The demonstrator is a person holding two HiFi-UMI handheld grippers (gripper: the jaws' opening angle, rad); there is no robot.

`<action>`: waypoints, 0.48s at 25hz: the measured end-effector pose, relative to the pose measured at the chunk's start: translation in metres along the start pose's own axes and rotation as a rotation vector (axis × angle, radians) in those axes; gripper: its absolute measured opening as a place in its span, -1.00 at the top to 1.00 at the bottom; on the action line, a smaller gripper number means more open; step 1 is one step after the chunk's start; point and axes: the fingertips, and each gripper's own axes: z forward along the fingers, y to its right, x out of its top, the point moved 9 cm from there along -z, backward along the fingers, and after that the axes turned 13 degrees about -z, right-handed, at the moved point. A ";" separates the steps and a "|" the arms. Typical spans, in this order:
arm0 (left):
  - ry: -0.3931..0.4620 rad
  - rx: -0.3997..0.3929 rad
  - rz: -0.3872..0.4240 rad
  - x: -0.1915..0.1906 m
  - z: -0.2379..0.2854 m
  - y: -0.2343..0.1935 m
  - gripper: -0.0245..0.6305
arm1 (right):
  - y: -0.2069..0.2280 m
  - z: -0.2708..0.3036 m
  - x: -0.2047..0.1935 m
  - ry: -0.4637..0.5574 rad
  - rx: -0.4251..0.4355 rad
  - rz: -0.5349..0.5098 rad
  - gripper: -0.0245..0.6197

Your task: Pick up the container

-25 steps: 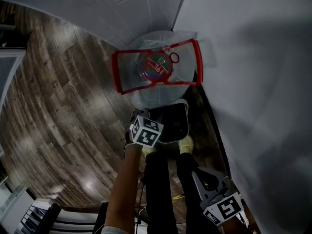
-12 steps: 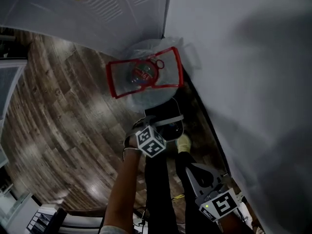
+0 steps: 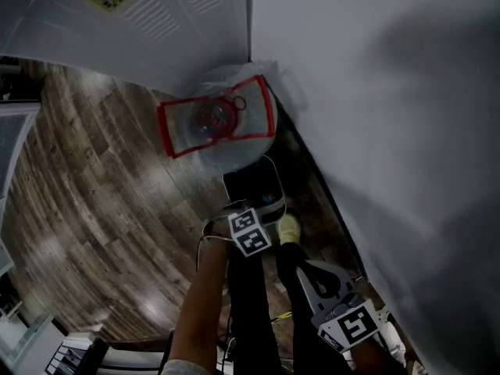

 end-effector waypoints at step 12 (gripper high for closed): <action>0.021 -0.008 -0.684 -0.047 -0.046 0.022 0.88 | -0.011 -0.028 0.041 0.015 0.006 -0.084 0.83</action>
